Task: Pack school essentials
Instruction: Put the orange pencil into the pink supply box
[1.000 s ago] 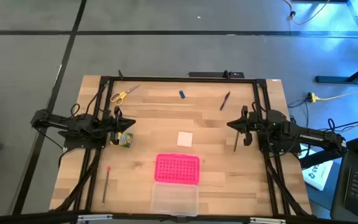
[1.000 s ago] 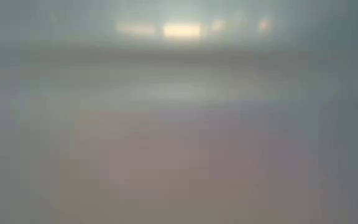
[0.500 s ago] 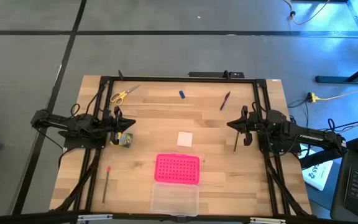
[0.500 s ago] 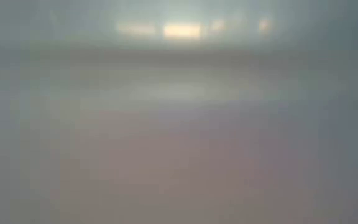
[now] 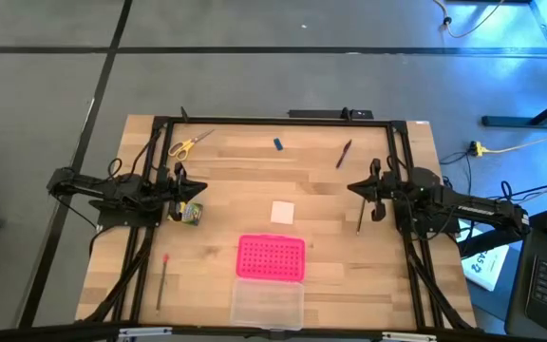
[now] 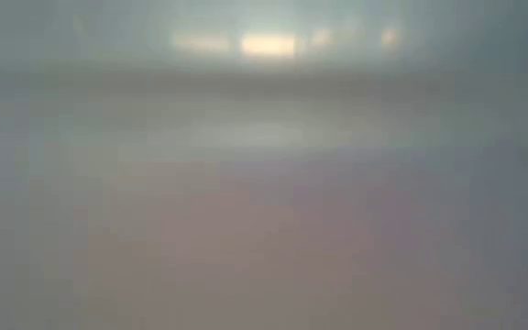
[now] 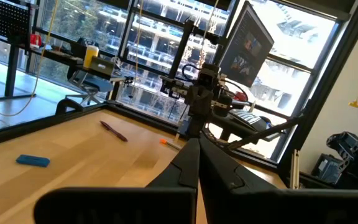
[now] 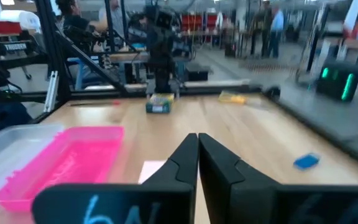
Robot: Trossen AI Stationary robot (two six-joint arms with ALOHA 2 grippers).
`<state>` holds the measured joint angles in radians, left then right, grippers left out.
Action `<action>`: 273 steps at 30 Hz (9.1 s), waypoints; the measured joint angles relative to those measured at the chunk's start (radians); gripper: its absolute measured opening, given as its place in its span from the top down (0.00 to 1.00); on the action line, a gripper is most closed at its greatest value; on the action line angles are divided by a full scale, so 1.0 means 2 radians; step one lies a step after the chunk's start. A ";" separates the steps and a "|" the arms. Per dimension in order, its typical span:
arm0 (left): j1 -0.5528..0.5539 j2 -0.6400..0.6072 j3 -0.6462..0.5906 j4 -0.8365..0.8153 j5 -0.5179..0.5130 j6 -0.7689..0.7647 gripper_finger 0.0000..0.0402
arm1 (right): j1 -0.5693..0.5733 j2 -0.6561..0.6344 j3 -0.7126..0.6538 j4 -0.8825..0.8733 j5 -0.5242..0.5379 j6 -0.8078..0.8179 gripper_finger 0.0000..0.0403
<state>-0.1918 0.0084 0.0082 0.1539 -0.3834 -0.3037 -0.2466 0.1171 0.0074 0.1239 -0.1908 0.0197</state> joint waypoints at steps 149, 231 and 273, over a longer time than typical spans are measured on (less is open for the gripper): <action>0.021 0.477 0.479 -0.346 -0.073 0.022 1.00 | -0.139 0.535 0.261 -0.473 0.086 0.615 0.52; 0.021 0.477 0.479 -0.352 -0.073 0.022 1.00 | -0.079 0.535 0.354 -0.445 0.144 0.484 0.89; -0.006 0.481 0.479 -0.361 -0.060 0.020 1.00 | 0.104 0.538 0.473 -0.237 0.169 0.311 0.89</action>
<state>-0.2044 0.9696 0.9665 -0.5682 -0.5027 -0.2634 -0.0388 1.1923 0.9539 -0.3496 0.1482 0.6411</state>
